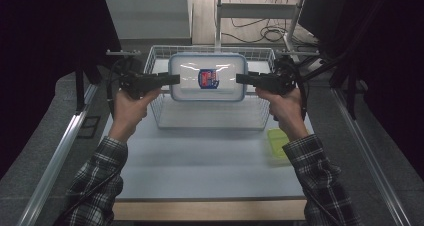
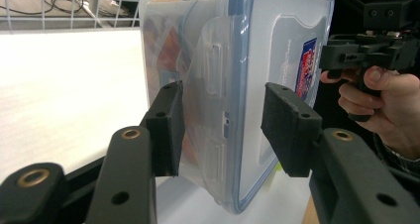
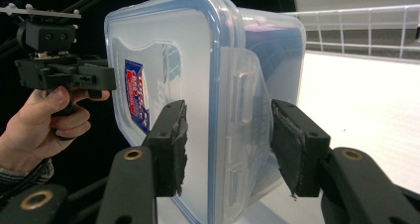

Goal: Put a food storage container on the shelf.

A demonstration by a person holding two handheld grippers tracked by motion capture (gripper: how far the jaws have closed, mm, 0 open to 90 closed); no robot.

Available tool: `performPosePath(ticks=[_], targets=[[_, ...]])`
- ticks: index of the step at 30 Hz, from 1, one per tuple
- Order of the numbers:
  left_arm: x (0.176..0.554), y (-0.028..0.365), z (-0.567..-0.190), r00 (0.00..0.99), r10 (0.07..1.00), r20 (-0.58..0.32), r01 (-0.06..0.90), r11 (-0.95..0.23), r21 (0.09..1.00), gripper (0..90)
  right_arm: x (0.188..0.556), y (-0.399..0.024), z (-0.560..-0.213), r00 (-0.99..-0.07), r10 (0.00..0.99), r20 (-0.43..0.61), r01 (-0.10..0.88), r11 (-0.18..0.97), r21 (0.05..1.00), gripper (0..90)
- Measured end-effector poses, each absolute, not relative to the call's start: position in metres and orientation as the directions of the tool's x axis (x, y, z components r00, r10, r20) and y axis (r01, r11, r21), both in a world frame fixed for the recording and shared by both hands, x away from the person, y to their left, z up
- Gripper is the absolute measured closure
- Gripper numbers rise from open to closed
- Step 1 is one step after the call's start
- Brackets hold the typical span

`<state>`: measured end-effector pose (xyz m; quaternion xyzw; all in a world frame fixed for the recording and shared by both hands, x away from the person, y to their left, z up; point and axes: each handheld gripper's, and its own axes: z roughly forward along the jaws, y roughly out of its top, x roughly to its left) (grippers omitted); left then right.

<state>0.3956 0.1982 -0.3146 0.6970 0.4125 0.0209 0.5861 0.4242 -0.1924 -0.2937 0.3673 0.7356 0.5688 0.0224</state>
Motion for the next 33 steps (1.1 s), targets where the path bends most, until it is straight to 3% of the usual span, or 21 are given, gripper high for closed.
performPosePath(ticks=[21, 30, 33], targets=[[0.432, 0.19, -0.325, 0.624, 0.605, -0.495, 0.585, 0.058, 0.809, 51.8, 0.463, -0.198, -0.303, -0.682, 0.589, 0.433, 0.557, 0.036, 0.83, 49.0], [0.434, 0.186, -0.325, 0.626, 0.633, -0.456, 0.558, 0.045, 0.828, 49.5, 0.467, -0.198, -0.306, -0.667, 0.603, 0.439, 0.561, 0.018, 0.827, 47.1], [0.434, 0.185, -0.324, 0.616, 0.653, -0.441, 0.554, 0.039, 0.832, 46.7, 0.466, -0.196, -0.305, -0.656, 0.646, 0.391, 0.542, 0.042, 0.84, 47.0]])
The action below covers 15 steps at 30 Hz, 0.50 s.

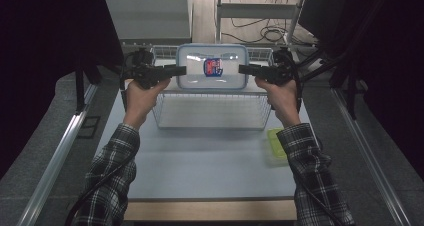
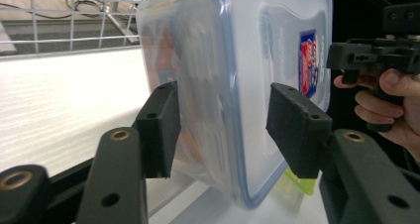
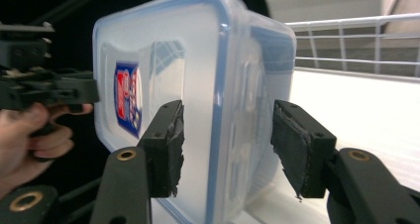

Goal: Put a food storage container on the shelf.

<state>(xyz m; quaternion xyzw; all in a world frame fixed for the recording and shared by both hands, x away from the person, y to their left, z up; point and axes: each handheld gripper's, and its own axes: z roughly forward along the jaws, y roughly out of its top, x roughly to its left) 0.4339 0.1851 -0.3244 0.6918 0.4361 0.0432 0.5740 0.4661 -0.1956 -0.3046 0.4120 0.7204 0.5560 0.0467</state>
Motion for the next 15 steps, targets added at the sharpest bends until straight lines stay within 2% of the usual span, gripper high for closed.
performPosePath(ticks=[2, 5, 6, 8, 15], targets=[[0.4346, 0.1849, -0.3246, 0.614, 0.658, -0.437, 0.556, 0.034, 0.831, 48.4, 0.4665, -0.1952, -0.3051, -0.649, 0.657, 0.383, 0.542, 0.047, 0.839, 51.8], [0.4359, 0.1824, -0.3251, 0.596, 0.692, -0.408, 0.555, 0.013, 0.832, 47.8, 0.4668, -0.1942, -0.3061, -0.649, 0.663, 0.373, 0.544, 0.061, 0.837, 52.8], [0.4367, 0.1823, -0.3261, 0.592, 0.695, -0.408, 0.554, 0.017, 0.832, 48.0, 0.4663, -0.1928, -0.3064, -0.641, 0.679, 0.358, 0.545, 0.074, 0.835, 50.5], [0.4379, 0.1851, -0.3268, 0.588, 0.688, -0.424, 0.552, 0.042, 0.833, 50.0, 0.467, -0.1935, -0.3073, -0.631, 0.69, 0.355, 0.537, 0.058, 0.842, 55.2], [0.4381, 0.1842, -0.3253, 0.592, 0.696, -0.407, 0.547, 0.024, 0.837, 51.6, 0.4687, -0.1947, -0.307, -0.633, 0.684, 0.362, 0.539, 0.054, 0.841, 56.5]])
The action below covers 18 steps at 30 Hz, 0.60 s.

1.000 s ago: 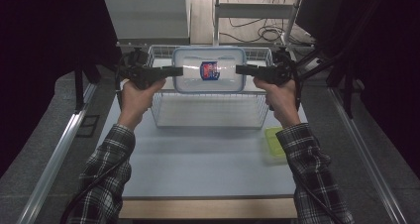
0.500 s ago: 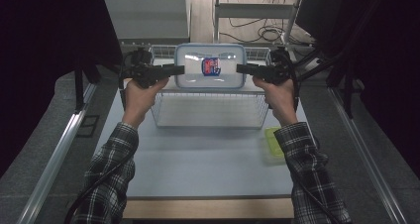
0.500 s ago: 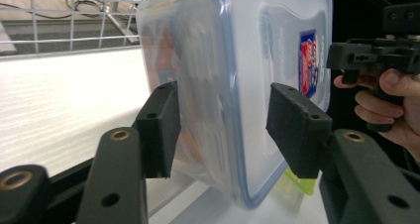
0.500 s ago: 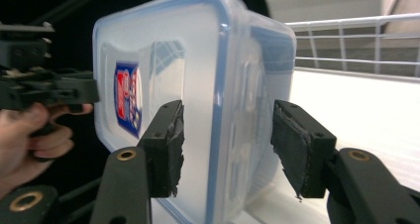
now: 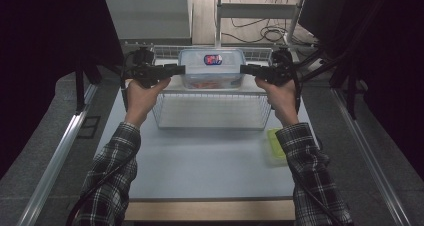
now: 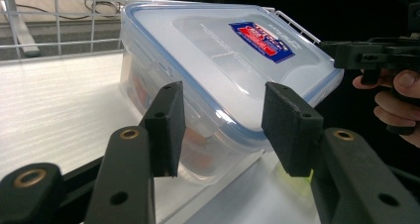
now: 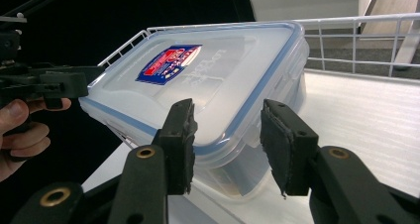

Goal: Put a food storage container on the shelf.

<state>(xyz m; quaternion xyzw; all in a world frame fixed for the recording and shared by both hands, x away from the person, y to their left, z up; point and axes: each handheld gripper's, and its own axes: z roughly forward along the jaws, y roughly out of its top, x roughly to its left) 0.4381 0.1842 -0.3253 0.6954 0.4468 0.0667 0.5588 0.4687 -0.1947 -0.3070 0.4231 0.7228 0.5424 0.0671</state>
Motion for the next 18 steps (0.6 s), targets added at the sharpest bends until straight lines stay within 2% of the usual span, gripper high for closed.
performPosePath(ticks=[4, 5, 10, 13, 18], targets=[[0.438, 0.184, -0.326, 0.587, 0.703, -0.401, 0.54, 0.029, 0.841, 49.2, 0.468, -0.195, -0.308, -0.63, 0.684, 0.368, 0.54, 0.046, 0.84, 56.4], [0.437, 0.184, -0.326, 0.585, 0.712, -0.389, 0.532, 0.025, 0.846, 46.6, 0.467, -0.195, -0.307, -0.625, 0.692, 0.362, 0.538, 0.046, 0.842, 52.7], [0.429, 0.185, -0.326, 0.592, 0.737, -0.326, 0.485, -0.003, 0.874, 37.4, 0.463, -0.198, -0.307, -0.636, 0.696, 0.334, 0.513, 0.058, 0.856, 47.3], [0.421, 0.186, -0.328, 0.607, 0.744, -0.279, 0.457, -0.04, 0.888, 28.8, 0.457, -0.204, -0.309, -0.649, 0.699, 0.299, 0.484, 0.077, 0.872, 41.2], [0.405, 0.184, -0.337, 0.631, 0.746, -0.213, 0.454, -0.133, 0.881, 25.8, 0.447, -0.207, -0.313, -0.672, 0.694, 0.258, 0.453, 0.11, 0.885, 35.5]])
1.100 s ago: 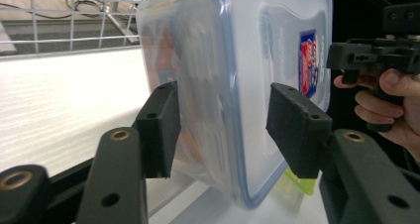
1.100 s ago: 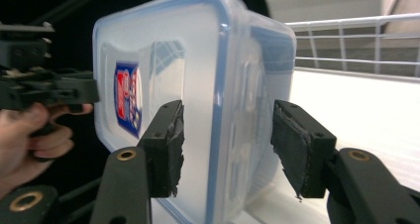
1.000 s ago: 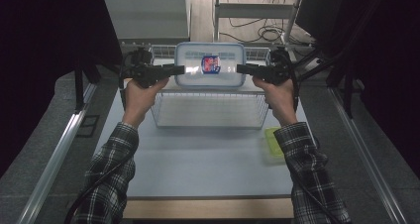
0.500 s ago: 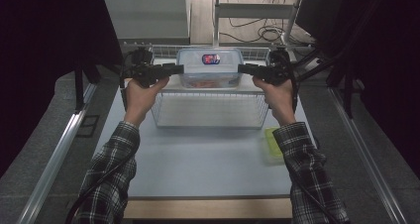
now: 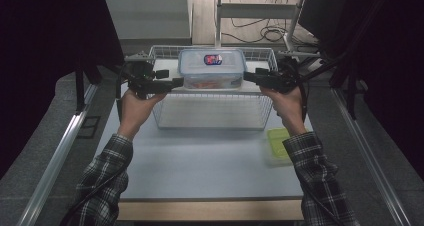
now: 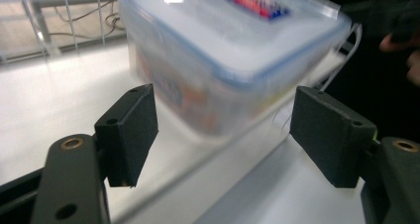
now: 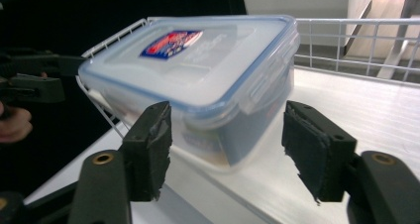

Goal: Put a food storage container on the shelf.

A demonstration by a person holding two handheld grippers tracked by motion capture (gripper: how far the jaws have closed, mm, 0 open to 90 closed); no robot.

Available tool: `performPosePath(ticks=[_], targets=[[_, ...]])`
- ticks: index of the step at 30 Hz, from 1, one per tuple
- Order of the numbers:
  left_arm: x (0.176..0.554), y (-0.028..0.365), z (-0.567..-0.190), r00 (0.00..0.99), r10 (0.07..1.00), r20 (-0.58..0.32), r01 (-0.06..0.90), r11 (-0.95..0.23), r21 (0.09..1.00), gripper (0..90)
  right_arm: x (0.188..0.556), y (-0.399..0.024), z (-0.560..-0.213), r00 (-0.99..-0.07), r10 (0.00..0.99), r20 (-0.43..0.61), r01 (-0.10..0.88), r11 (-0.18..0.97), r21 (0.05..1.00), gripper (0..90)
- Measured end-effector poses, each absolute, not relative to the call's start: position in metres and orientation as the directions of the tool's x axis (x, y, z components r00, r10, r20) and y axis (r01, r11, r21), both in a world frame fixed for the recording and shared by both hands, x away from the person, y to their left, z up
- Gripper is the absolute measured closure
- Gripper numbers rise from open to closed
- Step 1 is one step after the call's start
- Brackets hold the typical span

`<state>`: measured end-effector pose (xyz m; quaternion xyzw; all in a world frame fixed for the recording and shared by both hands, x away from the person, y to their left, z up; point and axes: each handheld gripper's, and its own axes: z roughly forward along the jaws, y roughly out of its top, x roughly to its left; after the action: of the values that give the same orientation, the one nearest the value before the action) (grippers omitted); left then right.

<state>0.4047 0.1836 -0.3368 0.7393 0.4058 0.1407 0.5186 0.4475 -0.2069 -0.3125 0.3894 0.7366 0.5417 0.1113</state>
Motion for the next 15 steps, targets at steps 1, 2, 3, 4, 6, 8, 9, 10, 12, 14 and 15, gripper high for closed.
performPosePath(ticks=[1, 2, 3, 4, 6, 8, 9, 10, 12, 14, 15], targets=[[0.402, 0.184, -0.338, 0.634, 0.743, -0.214, 0.455, -0.135, 0.88, 24.8, 0.445, -0.207, -0.313, -0.677, 0.698, 0.235, 0.44, 0.127, 0.889, 34.3], [0.4, 0.184, -0.34, 0.639, 0.738, -0.217, 0.455, -0.136, 0.88, 22.5, 0.441, -0.208, -0.315, -0.681, 0.701, 0.211, 0.427, 0.146, 0.892, 32.9], [0.397, 0.184, -0.341, 0.645, 0.732, -0.22, 0.456, -0.136, 0.88, 21.4, 0.438, -0.208, -0.316, -0.686, 0.698, 0.205, 0.422, 0.152, 0.894, 30.5], [0.394, 0.184, -0.343, 0.648, 0.727, -0.225, 0.455, -0.134, 0.88, 21.4, 0.438, -0.208, -0.316, -0.686, 0.698, 0.205, 0.422, 0.152, 0.894, 30.5], [0.387, 0.184, -0.347, 0.657, 0.721, -0.222, 0.45, -0.138, 0.882, 20.2, 0.433, -0.208, -0.318, -0.694, 0.692, 0.197, 0.417, 0.165, 0.894, 27.9], [0.38, 0.182, -0.351, 0.664, 0.717, -0.212, 0.442, -0.148, 0.885, 19.2, 0.427, -0.208, -0.321, -0.703, 0.686, 0.186, 0.409, 0.176, 0.895, 25.5], [0.375, 0.181, -0.353, 0.669, 0.714, -0.207, 0.439, -0.156, 0.885, 18.1, 0.424, -0.208, -0.322, -0.706, 0.685, 0.178, 0.403, 0.184, 0.896, 24.5], [0.371, 0.18, -0.355, 0.674, 0.711, -0.201, 0.434, -0.161, 0.886, 17.1, 0.421, -0.208, -0.324, -0.709, 0.683, 0.175, 0.402, 0.187, 0.896, 23.3], [0.362, 0.178, -0.359, 0.687, 0.703, -0.186, 0.422, -0.177, 0.889, 16.3, 0.415, -0.208, -0.327, -0.715, 0.68, 0.161, 0.391, 0.199, 0.899, 21.3], [0.356, 0.176, -0.362, 0.691, 0.7, -0.177, 0.417, -0.186, 0.89, 15.1, 0.408, -0.208, -0.331, -0.721, 0.676, 0.155, 0.386, 0.206, 0.899, 19.1], [0.352, 0.175, -0.363, 0.694, 0.698, -0.176, 0.417, -0.191, 0.889, 14.4, 0.406, -0.208, -0.332, -0.724, 0.673, 0.15, 0.384, 0.213, 0.899, 18.1]])
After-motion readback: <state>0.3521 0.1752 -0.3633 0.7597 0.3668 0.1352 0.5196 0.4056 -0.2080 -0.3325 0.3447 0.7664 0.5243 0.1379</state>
